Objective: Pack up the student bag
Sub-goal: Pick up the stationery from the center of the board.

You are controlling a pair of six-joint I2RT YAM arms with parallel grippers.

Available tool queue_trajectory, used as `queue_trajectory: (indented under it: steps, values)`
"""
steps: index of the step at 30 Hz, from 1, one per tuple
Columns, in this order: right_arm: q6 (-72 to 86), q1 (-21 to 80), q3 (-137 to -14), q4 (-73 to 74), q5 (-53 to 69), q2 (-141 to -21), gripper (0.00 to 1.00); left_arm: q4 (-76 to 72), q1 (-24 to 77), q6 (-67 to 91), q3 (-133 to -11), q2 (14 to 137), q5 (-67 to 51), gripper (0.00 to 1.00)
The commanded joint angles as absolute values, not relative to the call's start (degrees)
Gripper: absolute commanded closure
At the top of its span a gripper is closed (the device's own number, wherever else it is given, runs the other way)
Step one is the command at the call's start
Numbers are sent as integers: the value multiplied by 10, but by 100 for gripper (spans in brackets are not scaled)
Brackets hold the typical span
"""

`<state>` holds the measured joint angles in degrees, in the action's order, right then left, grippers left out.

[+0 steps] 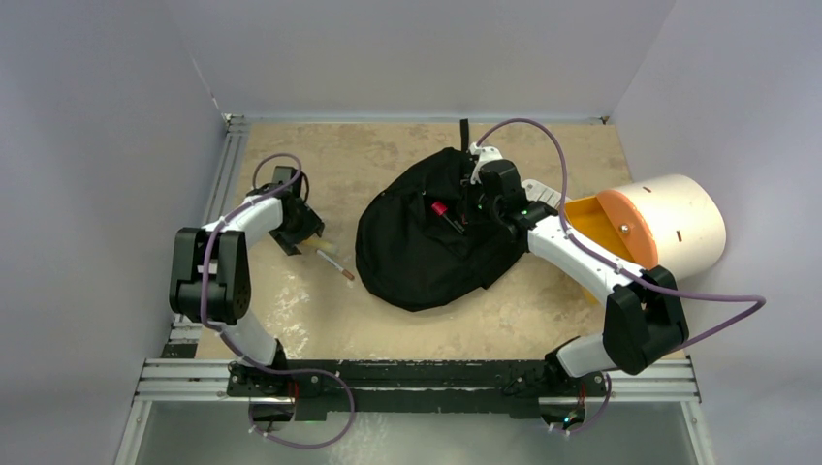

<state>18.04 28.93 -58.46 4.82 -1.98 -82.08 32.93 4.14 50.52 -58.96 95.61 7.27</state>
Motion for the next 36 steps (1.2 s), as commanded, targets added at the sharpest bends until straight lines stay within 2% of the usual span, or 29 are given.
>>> queue_trajectory:
  steps: [1,5,12,19,23,36]
  values:
    - [190,296,-583,27,-6,-801,100,312,36,522,-612,970,86,39]
    - [190,296,-583,27,-6,-802,100,308,36,522,-620,988,85,40]
    - [190,297,-583,27,-9,-800,100,297,36,513,-630,1017,68,50]
    - [189,296,-581,28,-14,-799,100,255,37,508,-585,1003,31,72]
    - [188,296,-583,29,-14,-798,100,247,37,499,-579,995,15,78]
    - [189,296,-588,30,-10,-799,100,269,37,480,-593,875,-15,80]
